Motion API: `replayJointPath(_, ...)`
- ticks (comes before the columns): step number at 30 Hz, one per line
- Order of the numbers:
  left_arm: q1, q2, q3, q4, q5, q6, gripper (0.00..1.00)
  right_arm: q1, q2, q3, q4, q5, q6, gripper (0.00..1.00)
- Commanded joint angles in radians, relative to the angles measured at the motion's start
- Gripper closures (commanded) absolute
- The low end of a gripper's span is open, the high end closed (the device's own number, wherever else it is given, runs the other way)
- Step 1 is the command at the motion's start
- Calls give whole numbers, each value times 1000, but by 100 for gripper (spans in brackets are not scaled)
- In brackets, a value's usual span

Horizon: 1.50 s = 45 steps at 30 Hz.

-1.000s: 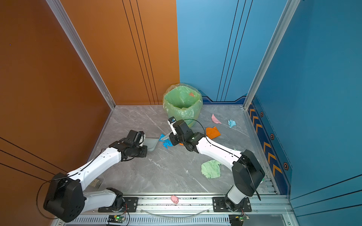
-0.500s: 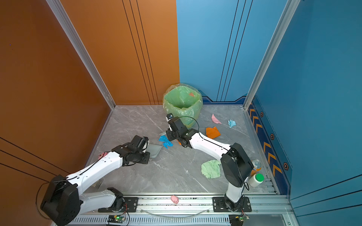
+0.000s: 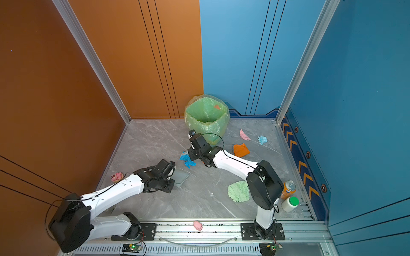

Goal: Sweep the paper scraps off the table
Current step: 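Slide the dustpan with the left gripper toward the blue scraps while the brush pushes them, then sweep the blue scraps with the right gripper's brush into the left gripper's dustpan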

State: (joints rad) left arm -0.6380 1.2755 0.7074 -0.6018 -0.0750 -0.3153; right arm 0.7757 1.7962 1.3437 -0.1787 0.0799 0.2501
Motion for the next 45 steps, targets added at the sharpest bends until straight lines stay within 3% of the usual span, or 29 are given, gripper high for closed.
replayJointPath(1, -15, 32, 24, -19, -44, -11, 100, 2, 17, 47, -52, -8, 10, 100)
replayJointPath(13, -22, 85, 35, -1, -51, -34, 100, 15, 35, 46, -176, -91, -17, 100)
replayJointPath(30, -22, 98, 37, 5, -55, -34, 100, 20, 34, 46, -231, -487, -30, 100)
replayJointPath(39, -19, 93, 34, 5, -58, -37, 100, 4, -25, 40, -272, -476, -45, 100)
replayJointPath(45, -17, 90, 33, 7, -64, -39, 100, -3, -57, 47, -358, -412, -135, 100)
